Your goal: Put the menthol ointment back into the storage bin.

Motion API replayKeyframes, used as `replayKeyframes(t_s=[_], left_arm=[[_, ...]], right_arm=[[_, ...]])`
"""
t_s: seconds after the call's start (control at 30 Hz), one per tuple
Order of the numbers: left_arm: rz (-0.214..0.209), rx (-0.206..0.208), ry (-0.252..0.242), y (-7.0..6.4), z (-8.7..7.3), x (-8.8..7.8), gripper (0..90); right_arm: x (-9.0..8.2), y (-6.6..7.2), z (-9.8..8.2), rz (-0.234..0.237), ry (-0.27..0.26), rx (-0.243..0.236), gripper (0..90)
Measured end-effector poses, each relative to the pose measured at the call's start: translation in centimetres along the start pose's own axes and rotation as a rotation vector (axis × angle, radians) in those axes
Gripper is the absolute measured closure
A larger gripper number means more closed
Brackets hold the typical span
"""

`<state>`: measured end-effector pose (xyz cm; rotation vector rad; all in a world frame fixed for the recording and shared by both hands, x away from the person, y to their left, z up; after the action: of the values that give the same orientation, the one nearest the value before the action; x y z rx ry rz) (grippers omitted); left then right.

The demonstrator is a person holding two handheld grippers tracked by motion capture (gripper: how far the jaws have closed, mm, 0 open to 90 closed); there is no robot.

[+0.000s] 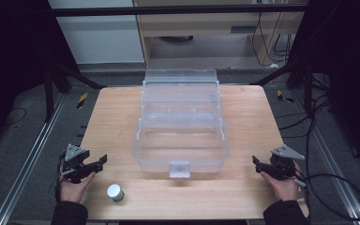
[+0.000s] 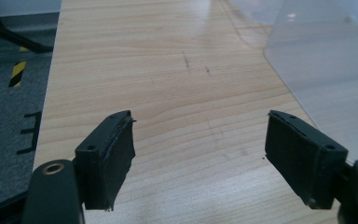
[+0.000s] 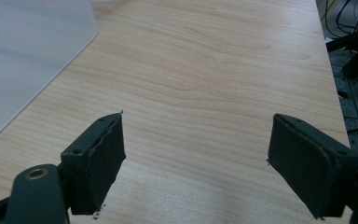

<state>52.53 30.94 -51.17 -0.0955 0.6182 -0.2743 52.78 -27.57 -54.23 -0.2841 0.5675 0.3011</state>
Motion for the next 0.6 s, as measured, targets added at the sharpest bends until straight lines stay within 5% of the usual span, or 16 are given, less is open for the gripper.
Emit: replayKeyframes(t_s=[0.13,0.27,0.43,0.6], left_arm=[[-0.044,0.049,-0.004,-0.7,0.6,-0.8,26.1],[-0.141,0.127,0.021,-1.5,0.7,-2.5,26.9],[-0.187,0.235,0.059,-1.9,0.6,-3.9,26.1],[-0.253,0.291,0.086,-2.5,1.1,-5.1,25.7]], right_arm=[[-0.1,0.1,0.1,0.007,0.000,-0.007,19.8],[-0.1,0.4,0.2,0.017,0.002,-0.016,20.3],[-0.1,0.5,0.2,0.021,0.010,-0.035,20.4],[-0.1,0.5,0.4,0.013,0.006,-0.044,20.9]])
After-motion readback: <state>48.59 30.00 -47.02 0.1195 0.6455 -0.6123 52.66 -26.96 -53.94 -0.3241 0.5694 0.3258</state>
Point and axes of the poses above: each handheld gripper's, and its own axes: x roughly forward along the jaws, z roughly out of its top, y roughly to its left, the point moved 10 cm from there along x, roughly forward along the jaws, and after that the axes turned 9 degrees about -x, right-handed, at the moved point
